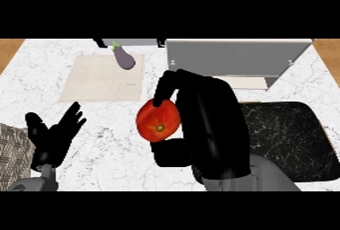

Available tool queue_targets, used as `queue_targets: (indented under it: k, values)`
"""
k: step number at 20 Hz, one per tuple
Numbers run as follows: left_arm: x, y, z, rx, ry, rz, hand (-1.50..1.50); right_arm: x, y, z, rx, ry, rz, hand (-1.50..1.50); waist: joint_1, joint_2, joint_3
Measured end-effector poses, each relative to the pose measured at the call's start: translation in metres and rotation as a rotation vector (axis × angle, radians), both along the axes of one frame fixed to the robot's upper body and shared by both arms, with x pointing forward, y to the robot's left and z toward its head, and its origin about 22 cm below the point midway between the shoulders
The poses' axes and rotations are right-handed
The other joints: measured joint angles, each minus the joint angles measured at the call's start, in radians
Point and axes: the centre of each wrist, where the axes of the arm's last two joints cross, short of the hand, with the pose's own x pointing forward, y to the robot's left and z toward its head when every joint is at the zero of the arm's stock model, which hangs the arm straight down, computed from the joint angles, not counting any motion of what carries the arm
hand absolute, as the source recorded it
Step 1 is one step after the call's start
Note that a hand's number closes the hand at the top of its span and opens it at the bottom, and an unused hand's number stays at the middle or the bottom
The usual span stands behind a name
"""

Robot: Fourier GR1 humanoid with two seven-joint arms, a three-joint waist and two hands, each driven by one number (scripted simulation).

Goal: Pick the tomato from the tray and place it in the tiered shelf

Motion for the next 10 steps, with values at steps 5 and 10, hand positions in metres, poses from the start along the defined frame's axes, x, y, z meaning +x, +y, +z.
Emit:
queue_targets:
  k: [5, 10]
  values:
    - [-0.001, -0.008, -0.003, -0.001, -0.001, 0.003, 0.00, -0.001, -0.012, 0.046, 0.049, -0.105, -0.044, 1.50, -0.002, 0.000, 0.001]
    - [-0.001, 0.000, -0.002, 0.002, -0.010, 0.006, 0.00, 0.016, -0.031, 0.087, 0.088, -0.149, -0.099, 1.50, -0.001, 0.002, 0.000]
